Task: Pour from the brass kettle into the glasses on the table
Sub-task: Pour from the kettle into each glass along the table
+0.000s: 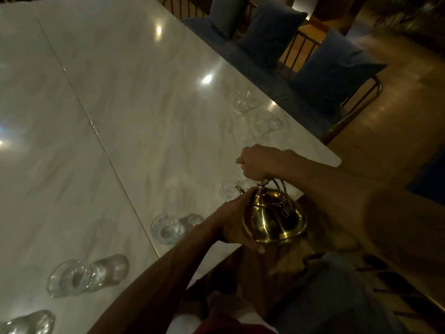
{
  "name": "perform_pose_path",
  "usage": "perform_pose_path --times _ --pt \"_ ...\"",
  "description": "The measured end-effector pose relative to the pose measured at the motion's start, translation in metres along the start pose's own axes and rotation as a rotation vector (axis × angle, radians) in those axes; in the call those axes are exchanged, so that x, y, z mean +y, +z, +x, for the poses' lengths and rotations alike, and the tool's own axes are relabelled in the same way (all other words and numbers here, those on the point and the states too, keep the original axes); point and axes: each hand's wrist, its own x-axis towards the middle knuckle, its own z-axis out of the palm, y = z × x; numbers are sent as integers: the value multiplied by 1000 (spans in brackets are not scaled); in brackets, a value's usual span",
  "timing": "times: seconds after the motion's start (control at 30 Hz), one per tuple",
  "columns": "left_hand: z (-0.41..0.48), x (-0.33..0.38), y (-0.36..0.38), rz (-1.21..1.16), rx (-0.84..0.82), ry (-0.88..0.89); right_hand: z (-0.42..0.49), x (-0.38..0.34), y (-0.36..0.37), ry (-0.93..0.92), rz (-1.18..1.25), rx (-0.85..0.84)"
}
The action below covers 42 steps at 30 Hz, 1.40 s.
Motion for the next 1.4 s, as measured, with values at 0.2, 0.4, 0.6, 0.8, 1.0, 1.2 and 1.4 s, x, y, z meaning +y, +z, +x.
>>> perform_pose_path --times 0.2,0.4,0.6,0.8,1.0,1.2,1.4 --pt "4 1 -1 -14 -31 -7 2 2 -2 38 -3 -8" --pt "7 4 -1 2 -53 -15 3 6 -1 54 -22 -23" --pt "12 5 -1 20 -56 6 7 11 -1 77 -25 -28" --pt "13 5 -2 20 -41 36 10 11 -2 56 -61 -27" --pt "13 6 -4 20 -35 25 10 8 -7 62 -67 -35" --pt "14 4 -3 2 -27 27 15 8 -5 42 -88 -36" --pt "13 2 -3 16 -19 45 23 9 -1 19 -134 -45"
